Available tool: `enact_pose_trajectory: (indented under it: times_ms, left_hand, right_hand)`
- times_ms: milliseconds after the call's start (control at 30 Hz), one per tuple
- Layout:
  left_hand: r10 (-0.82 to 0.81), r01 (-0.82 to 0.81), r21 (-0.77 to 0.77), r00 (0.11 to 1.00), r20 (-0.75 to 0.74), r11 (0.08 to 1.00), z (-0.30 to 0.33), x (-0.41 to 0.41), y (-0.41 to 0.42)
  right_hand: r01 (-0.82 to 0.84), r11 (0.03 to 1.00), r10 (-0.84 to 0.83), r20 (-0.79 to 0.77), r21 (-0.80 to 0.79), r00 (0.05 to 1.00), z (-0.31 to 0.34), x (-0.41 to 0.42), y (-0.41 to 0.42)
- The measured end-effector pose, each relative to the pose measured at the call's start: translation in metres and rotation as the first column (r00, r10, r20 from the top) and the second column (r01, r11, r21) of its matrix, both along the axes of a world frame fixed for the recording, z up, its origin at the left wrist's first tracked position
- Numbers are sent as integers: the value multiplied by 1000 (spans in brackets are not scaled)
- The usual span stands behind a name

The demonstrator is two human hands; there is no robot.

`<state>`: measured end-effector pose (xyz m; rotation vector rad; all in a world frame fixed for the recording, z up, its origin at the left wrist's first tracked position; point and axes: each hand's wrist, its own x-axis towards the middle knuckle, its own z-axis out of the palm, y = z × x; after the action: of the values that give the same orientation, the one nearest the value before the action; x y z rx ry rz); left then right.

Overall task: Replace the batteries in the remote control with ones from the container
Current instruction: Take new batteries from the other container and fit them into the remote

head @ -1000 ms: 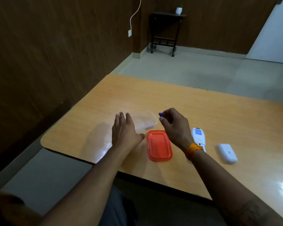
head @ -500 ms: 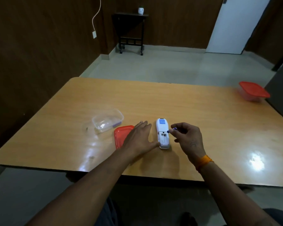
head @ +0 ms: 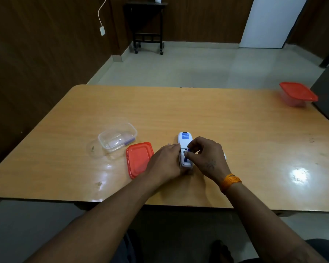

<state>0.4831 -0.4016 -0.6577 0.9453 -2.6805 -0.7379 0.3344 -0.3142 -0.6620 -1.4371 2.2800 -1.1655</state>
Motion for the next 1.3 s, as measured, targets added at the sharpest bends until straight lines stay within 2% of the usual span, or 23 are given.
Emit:
enact_pose_trajectory:
  times_ms: [267,567,733,900,1133,1300]
  left_hand:
    - [18,-19,-5,999,-48,1000,0,3,3]
    - [17,-17,0,996,-82,1000,1,4,6]
    - [-5,7,24,998,-66,1000,11,8,3]
    - [124,-124,18,991,-46,992,37,35,-10]
    - [319,-316,-51,925,208,947,47,112,-39]
    - [416,-419,-40,878,237,907,47,139,-54]
  right_hand:
    - [-37,997,43,-103,62,994,-10,6,-4]
    - [-20,999,30,-206,50,978,-13,15,2]
    - [-7,997,21,-193,75,981,-8,15,0]
    - [29,999,-33,-214,-21,976,-1,23,-9]
    - [-154,988,146,-235,-15,961,28,60,-70]
    - [-303,945,326,-319,120,890,48,90,-126]
